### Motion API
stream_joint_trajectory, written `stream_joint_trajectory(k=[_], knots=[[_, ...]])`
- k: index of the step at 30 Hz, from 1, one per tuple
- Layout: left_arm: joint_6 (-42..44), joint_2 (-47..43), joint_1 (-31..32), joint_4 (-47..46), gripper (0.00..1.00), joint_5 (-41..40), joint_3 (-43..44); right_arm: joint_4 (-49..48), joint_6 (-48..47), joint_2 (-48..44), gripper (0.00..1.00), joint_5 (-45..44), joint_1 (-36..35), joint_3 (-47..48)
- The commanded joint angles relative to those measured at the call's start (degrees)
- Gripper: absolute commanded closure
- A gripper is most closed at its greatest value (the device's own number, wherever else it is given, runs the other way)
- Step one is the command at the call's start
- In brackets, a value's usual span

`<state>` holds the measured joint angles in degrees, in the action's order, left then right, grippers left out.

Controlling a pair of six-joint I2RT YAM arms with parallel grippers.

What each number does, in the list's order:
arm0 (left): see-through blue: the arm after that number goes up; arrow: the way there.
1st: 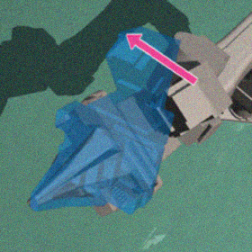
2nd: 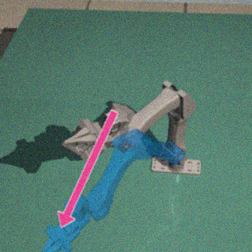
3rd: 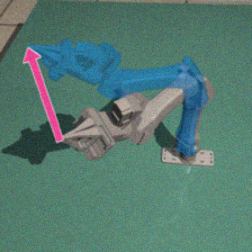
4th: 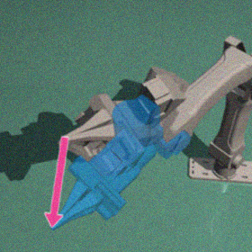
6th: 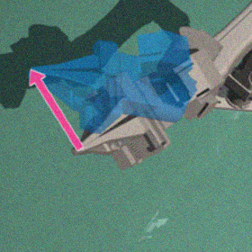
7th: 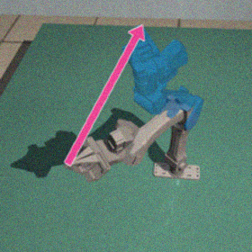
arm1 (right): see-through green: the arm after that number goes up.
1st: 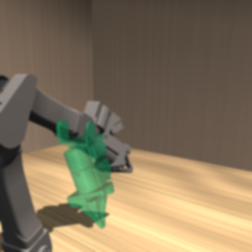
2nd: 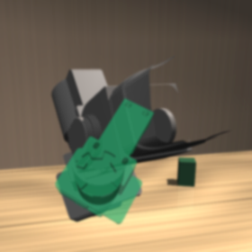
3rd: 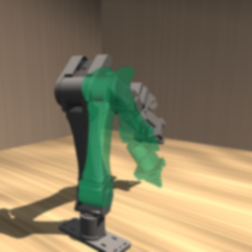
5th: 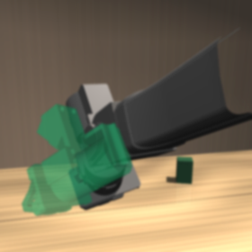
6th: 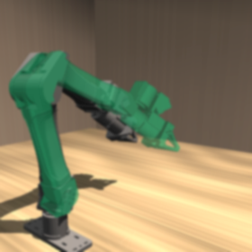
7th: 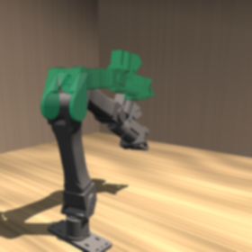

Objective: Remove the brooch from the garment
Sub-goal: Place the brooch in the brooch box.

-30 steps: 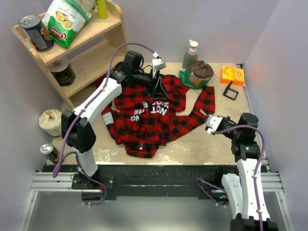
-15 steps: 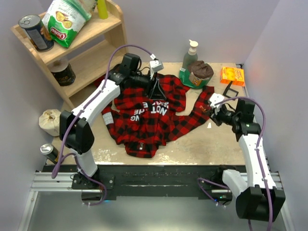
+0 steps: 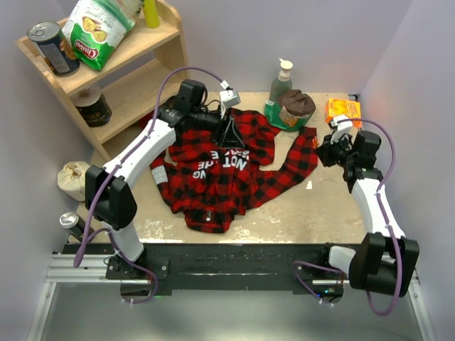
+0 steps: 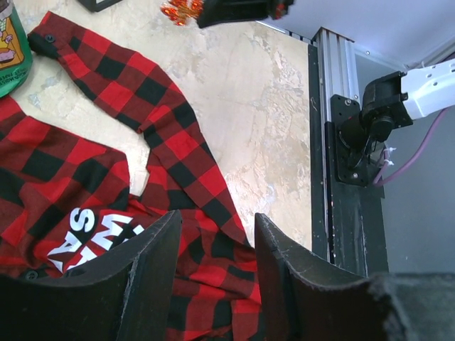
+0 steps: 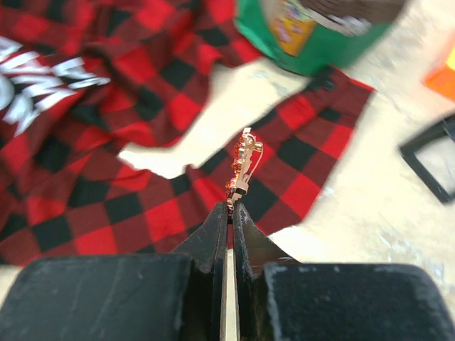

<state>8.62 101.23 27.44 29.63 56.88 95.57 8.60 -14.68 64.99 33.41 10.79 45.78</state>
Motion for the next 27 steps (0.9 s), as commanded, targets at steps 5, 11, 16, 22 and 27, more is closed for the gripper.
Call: stream_joint_trajectory(k=[5,11,16,22,27], knots=[[2.36,-2.53,-0.2,-1.5,0.49,1.83,-1.0,-12.45,5.8,6.2,1.0,-18.17,0.46,2.04],[3.15,-2.0,-0.2,-1.33,0.5,2.09,-1.18,-15.97,3.52,8.92,1.0,-29.34,0.46,2.65],[2.8,-1.3,-0.28,-1.76,0.5,2.36,-0.74,-16.07,1.32,14.8,1.0,-34.89,0.46,5.45],[2.89,-0.51,-0.2,-1.77,0.5,2.53,-0.3,-16.59,1.93,22.62,1.0,-35.34,0.55,9.15],[3.5,0.19,-0.2,-1.42,0.5,2.18,-0.3,-18.0,3.34,27.46,1.0,-36.05,0.64,11.43]])
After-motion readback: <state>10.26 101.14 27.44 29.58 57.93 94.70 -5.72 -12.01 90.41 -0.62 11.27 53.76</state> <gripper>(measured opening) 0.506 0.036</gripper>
